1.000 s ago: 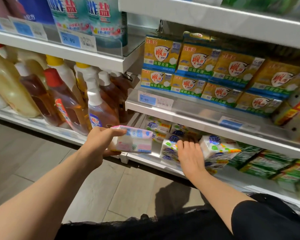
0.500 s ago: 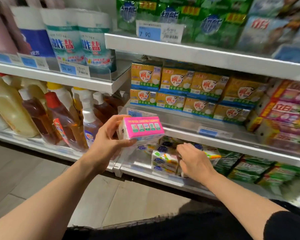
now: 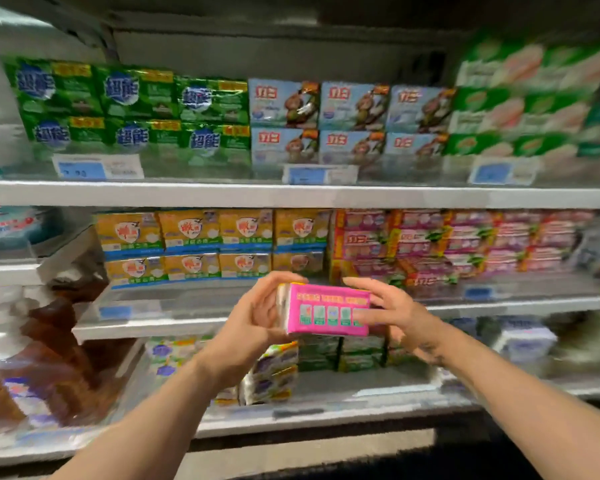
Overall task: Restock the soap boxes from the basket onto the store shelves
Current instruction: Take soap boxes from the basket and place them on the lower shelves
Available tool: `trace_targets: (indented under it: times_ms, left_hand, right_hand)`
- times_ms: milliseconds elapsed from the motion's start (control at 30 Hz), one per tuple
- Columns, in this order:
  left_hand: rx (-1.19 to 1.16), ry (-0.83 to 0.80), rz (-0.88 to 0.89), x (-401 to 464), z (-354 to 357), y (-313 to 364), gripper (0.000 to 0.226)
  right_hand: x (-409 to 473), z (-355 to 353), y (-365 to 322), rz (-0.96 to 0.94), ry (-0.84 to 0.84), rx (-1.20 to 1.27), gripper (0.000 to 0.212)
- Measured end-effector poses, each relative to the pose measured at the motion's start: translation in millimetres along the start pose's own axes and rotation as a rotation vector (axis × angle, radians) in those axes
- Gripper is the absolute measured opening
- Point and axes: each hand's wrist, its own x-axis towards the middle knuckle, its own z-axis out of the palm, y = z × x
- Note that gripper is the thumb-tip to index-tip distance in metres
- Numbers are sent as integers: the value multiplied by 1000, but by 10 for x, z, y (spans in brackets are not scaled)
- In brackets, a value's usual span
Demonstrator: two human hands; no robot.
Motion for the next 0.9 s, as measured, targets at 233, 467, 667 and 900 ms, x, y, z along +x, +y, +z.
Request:
trace_targets:
  times_ms: [233, 467, 667, 900]
  left_hand:
    - [161, 83, 58, 524, 665, -272, 92]
    - [1067, 112, -117, 810, 786, -661, 81]
    - [1234, 195, 7, 943, 1005, -882, 71]
    - [1233, 284, 62, 1006, 1056, -962, 59]
  right_hand:
    - [-438, -787, 52, -129, 257, -298, 79]
    - [-516, -1181, 156, -249, 598, -708, 79]
    - [-491, -1516, 342, -223, 693, -828, 82]
    - [-288, -1547, 344, -306, 742, -869, 79]
